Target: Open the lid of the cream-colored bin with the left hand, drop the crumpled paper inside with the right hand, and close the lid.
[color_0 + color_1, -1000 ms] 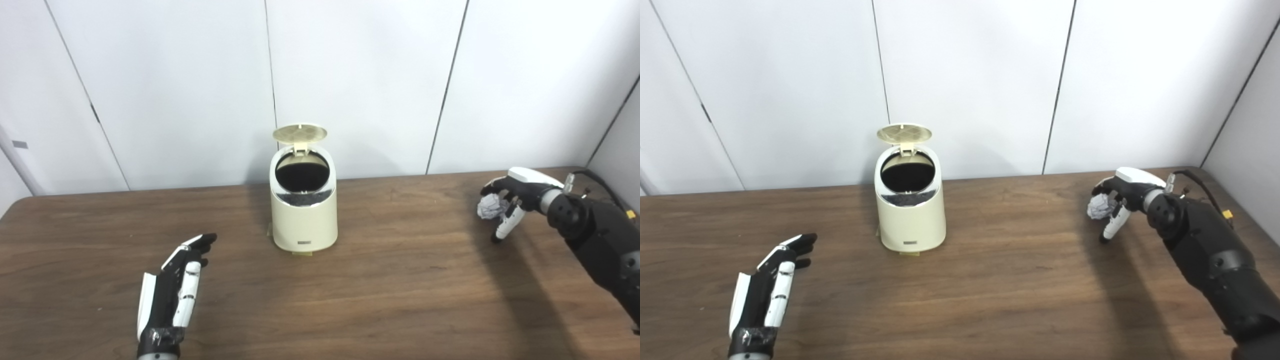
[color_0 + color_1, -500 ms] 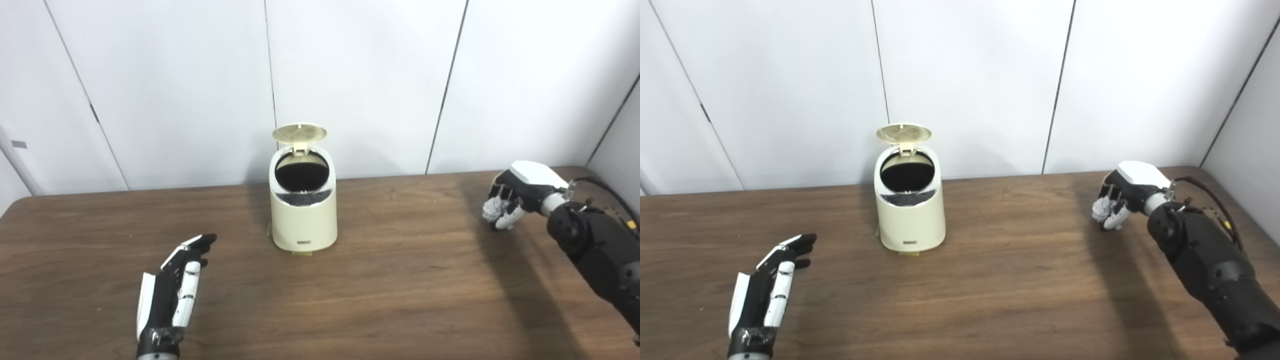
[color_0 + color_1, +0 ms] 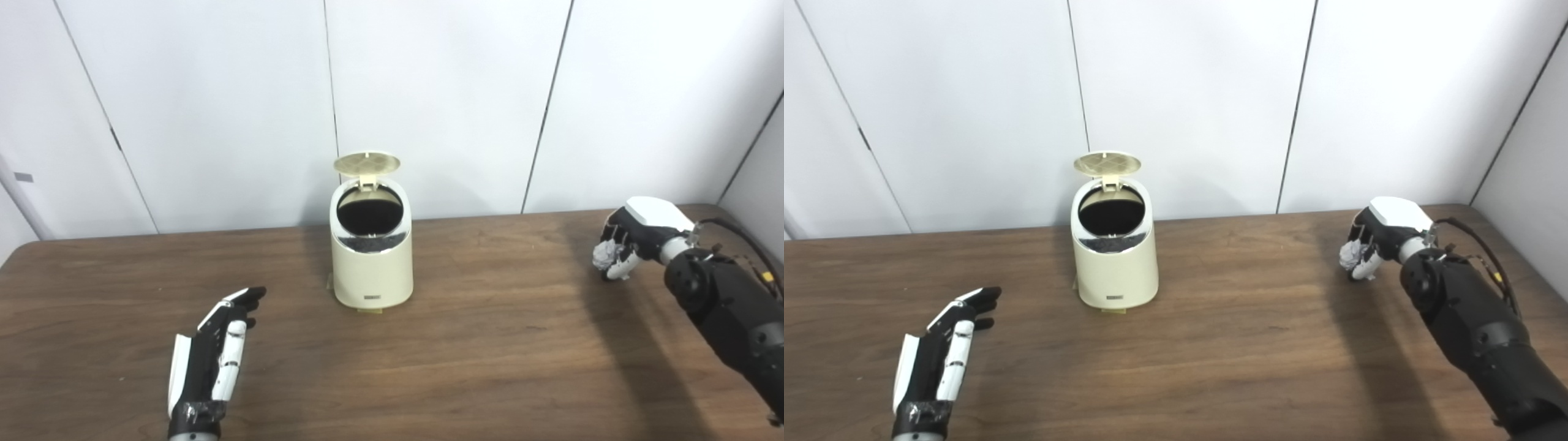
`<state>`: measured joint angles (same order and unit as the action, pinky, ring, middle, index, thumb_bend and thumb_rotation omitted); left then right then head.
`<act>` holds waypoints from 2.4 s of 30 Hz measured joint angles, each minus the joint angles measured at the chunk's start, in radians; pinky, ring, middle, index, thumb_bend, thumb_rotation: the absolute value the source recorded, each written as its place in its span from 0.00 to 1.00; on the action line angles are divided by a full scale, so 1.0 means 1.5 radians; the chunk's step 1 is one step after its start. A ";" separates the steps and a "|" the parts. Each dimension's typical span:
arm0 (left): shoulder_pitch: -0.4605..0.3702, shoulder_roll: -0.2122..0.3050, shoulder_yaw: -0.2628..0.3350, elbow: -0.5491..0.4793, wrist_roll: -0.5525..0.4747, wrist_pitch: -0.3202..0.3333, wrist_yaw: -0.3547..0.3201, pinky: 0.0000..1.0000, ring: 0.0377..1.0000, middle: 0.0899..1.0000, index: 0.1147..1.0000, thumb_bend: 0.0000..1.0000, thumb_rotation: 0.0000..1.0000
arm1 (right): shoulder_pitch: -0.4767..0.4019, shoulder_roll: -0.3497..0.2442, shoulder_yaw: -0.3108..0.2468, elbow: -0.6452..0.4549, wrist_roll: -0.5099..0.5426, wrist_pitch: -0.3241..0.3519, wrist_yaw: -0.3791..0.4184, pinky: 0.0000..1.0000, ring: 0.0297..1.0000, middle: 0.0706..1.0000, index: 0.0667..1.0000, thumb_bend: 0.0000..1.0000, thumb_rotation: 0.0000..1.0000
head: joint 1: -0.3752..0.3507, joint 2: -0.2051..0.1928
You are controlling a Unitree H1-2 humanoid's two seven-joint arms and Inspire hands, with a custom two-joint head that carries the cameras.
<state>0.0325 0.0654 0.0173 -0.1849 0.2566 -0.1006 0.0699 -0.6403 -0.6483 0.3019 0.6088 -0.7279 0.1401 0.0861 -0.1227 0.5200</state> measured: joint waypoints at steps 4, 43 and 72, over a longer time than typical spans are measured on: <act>0.000 0.000 0.000 0.000 0.003 0.000 0.001 0.73 0.79 0.78 0.75 0.34 0.97 | 0.042 0.000 -0.009 -0.110 0.003 0.006 0.009 0.42 0.48 0.42 0.45 0.53 0.00 | 0.001 0.000; -0.005 -0.013 -0.005 0.012 0.020 -0.001 0.008 0.72 0.78 0.77 0.75 0.34 0.96 | 0.032 0.111 -0.042 -0.682 -0.058 -0.071 0.220 0.34 0.41 0.51 0.42 0.51 0.00 | -0.002 -0.011; -0.009 -0.031 -0.013 0.029 0.016 -0.030 0.023 0.74 0.79 0.77 0.75 0.34 0.93 | -0.103 0.277 0.030 -0.451 -0.127 -0.120 0.213 0.33 0.42 0.53 0.42 0.51 0.00 | 0.015 -0.017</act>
<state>0.0197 0.0182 -0.0025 -0.1408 0.2805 -0.1456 0.1050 -0.7945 -0.2330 0.3468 -0.0677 -0.9185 -0.0394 0.4055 -0.0997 0.4939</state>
